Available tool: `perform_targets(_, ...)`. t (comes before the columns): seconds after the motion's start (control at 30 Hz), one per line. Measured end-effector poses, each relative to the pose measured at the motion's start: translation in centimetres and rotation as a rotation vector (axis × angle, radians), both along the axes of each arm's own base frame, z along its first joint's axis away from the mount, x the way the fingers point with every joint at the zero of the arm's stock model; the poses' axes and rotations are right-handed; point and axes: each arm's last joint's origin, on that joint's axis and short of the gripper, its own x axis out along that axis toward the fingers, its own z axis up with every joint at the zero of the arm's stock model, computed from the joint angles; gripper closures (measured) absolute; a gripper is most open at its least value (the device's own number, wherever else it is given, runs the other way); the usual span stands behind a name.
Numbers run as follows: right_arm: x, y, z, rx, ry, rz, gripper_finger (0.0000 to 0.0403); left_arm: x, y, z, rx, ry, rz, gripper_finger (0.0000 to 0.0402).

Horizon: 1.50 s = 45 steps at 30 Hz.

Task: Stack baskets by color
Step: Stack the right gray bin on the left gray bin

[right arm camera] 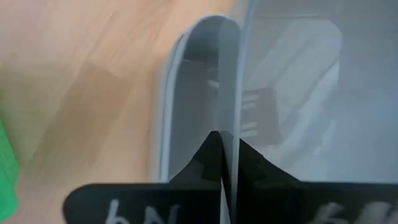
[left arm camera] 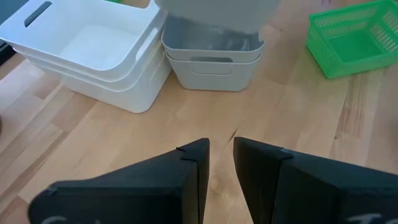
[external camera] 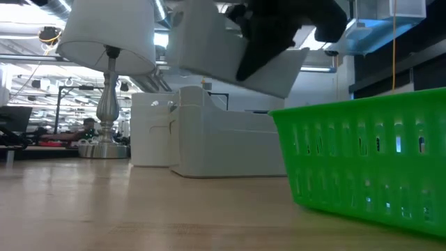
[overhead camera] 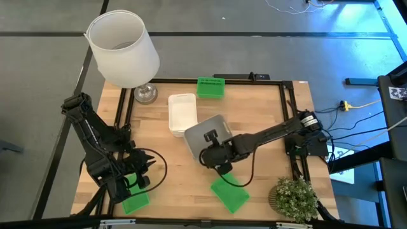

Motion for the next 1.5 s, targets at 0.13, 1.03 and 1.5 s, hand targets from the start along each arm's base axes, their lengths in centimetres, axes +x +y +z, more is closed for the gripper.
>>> perform_targets(0.13,0.5,-0.6,-0.9,0.012,0.039,0.021,0.0403,0.0,0.0,0.0,0.0,0.0,0.0,0.0337)
perform_targets(1.03,0.1,-2.0,-2.0,0.222,0.213,0.006,0.0357,0.0,0.0,0.0,0.001,0.0,-0.001,0.0337)
perform_targets(1.5,0.2,-2.0,-1.0,0.164,0.2,-0.014,0.032,-0.1,-0.1,-0.1,-0.029,0.045,-0.01,0.0337)
